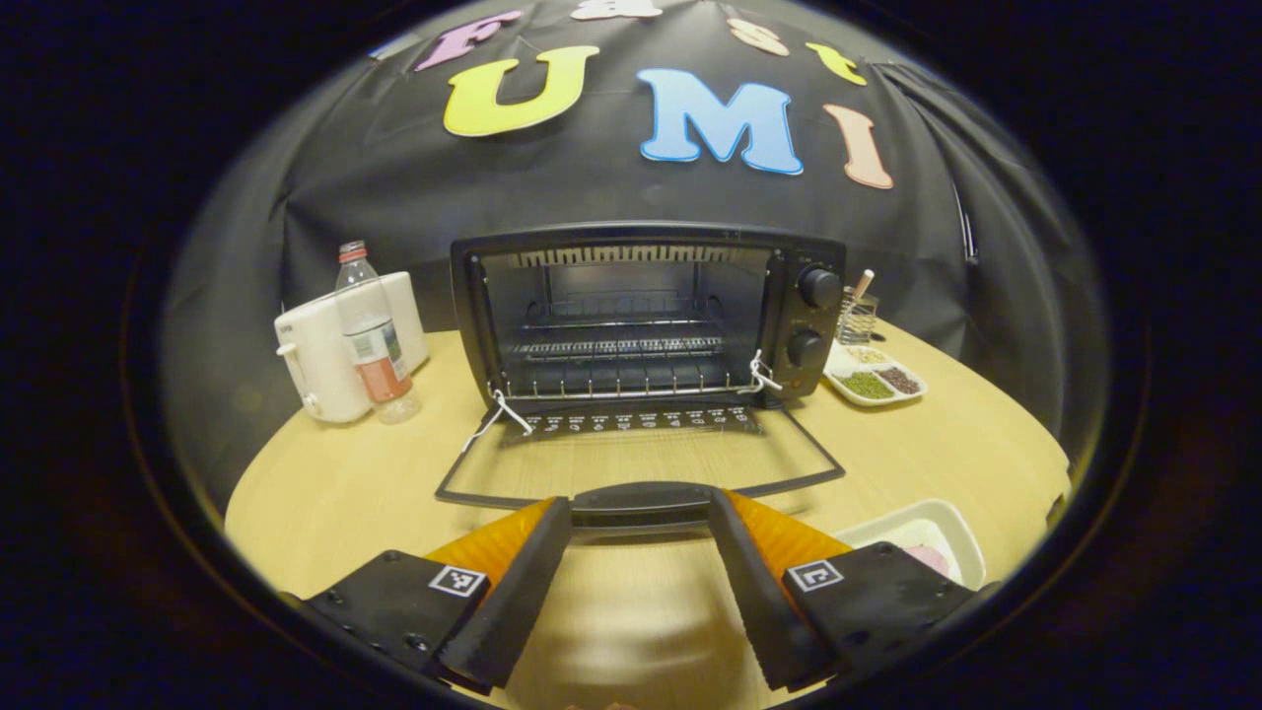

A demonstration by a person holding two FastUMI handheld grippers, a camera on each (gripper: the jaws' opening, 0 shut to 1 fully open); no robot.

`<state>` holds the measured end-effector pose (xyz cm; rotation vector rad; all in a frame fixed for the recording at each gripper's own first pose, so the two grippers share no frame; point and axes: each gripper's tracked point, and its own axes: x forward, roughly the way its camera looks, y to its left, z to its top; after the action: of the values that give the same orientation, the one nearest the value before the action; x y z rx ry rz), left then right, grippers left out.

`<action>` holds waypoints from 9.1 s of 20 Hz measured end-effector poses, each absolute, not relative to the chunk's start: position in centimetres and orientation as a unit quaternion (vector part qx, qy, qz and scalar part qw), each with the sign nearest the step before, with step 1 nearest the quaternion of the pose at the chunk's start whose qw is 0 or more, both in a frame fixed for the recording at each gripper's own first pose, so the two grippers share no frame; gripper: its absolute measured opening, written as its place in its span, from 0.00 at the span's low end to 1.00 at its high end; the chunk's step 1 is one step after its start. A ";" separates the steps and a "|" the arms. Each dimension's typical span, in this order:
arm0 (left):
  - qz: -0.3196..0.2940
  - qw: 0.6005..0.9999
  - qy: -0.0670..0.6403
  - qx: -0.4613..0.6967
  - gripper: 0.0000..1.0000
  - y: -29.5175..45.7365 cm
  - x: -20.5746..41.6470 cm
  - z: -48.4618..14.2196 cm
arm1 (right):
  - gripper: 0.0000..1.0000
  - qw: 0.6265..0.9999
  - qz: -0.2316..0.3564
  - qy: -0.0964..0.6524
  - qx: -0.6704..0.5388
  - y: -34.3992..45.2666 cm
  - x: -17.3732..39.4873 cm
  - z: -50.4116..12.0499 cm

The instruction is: Open the electric oven with the left hand, put the food in, and close the electric oven.

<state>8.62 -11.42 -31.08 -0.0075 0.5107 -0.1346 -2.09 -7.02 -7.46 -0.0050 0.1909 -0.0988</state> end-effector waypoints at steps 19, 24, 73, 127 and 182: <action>-0.007 1.000 0.027 -0.003 0.99 -5.5 1.0 -4.7 | 0.96 0.930 0.117 0.347 0.041 1.1 -1.8 -24.7; 0.012 1.000 0.008 0.005 0.99 -4.2 -0.3 -2.3 | 0.89 0.902 0.121 0.411 0.049 1.9 -3.2 -28.8; 0.052 0.998 0.028 -0.020 0.94 2.3 1.6 -4.8 | 0.30 0.825 0.114 0.554 -0.002 4.8 -7.0 -35.3; 0.031 0.999 0.031 -0.025 0.95 2.9 4.3 -5.2 | 0.00 0.765 0.151 0.499 0.378 10.5 2.4 -23.5; -0.060 0.982 0.176 -0.041 0.99 -4.0 6.0 -20.0 | 0.97 0.970 0.082 0.198 0.115 6.9 6.3 -16.5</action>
<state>6.00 -3.97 -19.99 -0.0819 0.3549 -0.1203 6.35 6.89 -16.45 0.2325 0.3992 0.1657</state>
